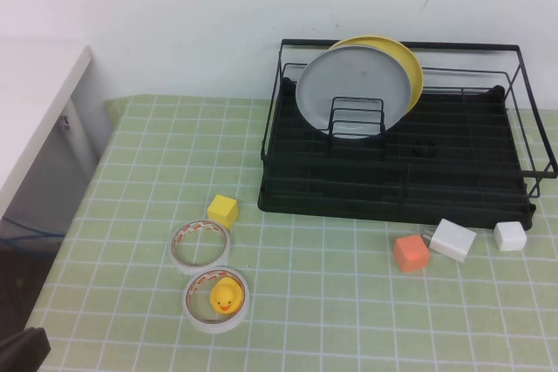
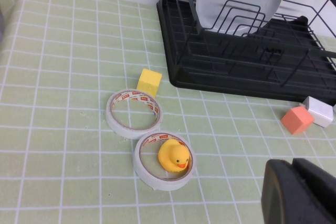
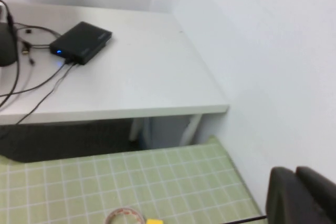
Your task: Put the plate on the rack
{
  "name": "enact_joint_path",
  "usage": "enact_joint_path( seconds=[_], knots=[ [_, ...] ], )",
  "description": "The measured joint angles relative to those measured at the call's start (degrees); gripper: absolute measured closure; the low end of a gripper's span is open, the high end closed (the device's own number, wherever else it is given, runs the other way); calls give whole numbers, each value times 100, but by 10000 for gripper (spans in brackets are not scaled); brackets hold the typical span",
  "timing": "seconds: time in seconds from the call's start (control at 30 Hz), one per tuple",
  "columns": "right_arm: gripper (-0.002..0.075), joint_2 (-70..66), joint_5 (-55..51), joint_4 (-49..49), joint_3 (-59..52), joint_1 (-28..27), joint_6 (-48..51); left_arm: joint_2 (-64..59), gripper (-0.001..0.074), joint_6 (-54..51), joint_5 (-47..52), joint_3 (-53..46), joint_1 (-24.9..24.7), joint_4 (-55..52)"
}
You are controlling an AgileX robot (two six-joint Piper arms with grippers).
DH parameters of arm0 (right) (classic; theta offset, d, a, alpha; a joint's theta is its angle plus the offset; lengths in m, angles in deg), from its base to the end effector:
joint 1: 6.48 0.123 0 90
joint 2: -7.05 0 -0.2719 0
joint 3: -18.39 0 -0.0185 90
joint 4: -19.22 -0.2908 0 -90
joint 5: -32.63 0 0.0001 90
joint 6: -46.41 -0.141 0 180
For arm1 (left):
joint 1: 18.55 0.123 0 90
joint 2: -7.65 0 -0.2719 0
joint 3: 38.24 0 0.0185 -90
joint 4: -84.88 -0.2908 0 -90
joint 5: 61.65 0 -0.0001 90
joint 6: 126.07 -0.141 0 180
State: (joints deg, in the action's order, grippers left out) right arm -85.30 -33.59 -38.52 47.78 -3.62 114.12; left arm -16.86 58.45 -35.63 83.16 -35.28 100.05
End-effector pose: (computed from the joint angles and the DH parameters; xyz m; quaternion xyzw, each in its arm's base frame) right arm 0.3378 0.1262 0.5078 -0.4681 0.6378 0.2059 0.5760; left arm 0.1601 -0.0650 0.2449 0.0232 0.8098 -0.2199 0.5435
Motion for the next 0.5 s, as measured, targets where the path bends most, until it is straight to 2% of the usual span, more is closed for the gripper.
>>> enact_joint_path(
  seconds=[0.13,0.27,0.5],
  knots=[
    [714,1177,657,35,-1228,25,441,0,736,0,0,0,0,0],
    [715,2763,1814,35,-2776,25,821,0,736,0,0,0,0,0],
    [715,5118,3559,-75,-4983,25,979,0,736,-36,0,0,0,0]
  ],
)
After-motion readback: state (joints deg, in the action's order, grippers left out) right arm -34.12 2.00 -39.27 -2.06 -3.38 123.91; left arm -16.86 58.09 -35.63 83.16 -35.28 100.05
